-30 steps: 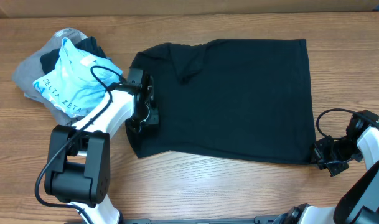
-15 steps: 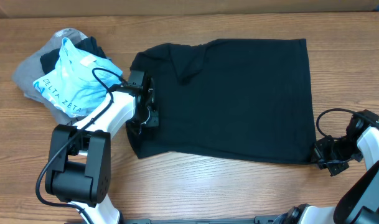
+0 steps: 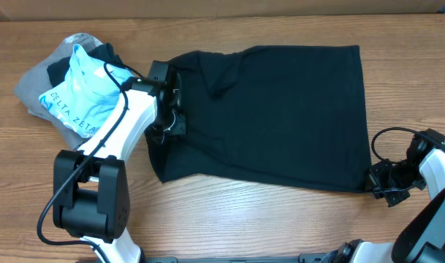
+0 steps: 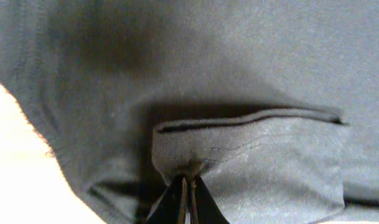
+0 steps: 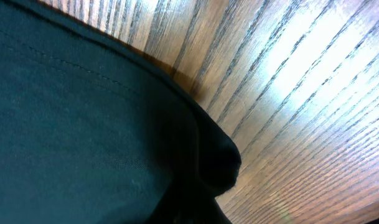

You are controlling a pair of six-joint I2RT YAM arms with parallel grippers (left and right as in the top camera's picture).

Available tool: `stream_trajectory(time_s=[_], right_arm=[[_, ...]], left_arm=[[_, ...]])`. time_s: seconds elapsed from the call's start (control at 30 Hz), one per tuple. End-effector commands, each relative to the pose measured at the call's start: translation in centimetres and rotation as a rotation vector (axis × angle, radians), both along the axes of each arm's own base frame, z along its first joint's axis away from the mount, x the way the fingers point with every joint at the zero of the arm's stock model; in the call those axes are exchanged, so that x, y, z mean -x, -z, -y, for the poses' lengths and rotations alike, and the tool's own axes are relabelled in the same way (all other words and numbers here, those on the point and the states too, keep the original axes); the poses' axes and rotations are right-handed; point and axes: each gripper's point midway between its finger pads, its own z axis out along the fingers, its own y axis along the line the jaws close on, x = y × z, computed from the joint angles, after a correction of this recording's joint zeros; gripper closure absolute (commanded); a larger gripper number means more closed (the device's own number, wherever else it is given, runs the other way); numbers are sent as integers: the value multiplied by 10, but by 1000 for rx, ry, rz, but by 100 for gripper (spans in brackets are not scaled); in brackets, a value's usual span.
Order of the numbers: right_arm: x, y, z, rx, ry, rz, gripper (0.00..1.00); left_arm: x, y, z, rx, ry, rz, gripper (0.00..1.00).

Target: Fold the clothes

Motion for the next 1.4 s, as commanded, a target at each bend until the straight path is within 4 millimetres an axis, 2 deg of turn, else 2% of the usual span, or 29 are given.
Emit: stream_trajectory(time_s=[0.0,0.3,0.37,0.47,0.5,0.57,0.63,0.8,0.93,1.2,1.37], right_arm=[[-7,-5,5,14,-1,29,96],[-16,-5,3,-8,10,68,96],[-35,-9,-6,-71,-55,184,96],[-68,-27,-29,-213,-167,423,96],[-70,-27,-29,-213,-149,425,96],[-60,-19,-18,-159,-15,309,96],[-60,-17,-15,-147,8,299,96],[-88,-23,-6,-115,-16,433,96],[-114,-34,-2,-119,-13,560,96],[-143,-46,15,-55,9,681,96],[-156,-52,12,-39,-31,737,96]], left_arm=[[-8,-11,2,-5,19,21,96],[-7,-19,2,-7,23,12,96],[-6,-20,1,-9,28,7,96],[-7,-22,2,-9,58,16,96],[-8,-23,2,-11,61,16,96],[-10,-29,0,-23,60,24,96],[-14,-35,-1,-28,69,42,96],[-34,-52,-10,-94,69,119,96],[-42,-56,-14,-120,81,154,96],[-61,-61,-28,-197,13,233,96],[-68,-63,-27,-194,8,261,96]])
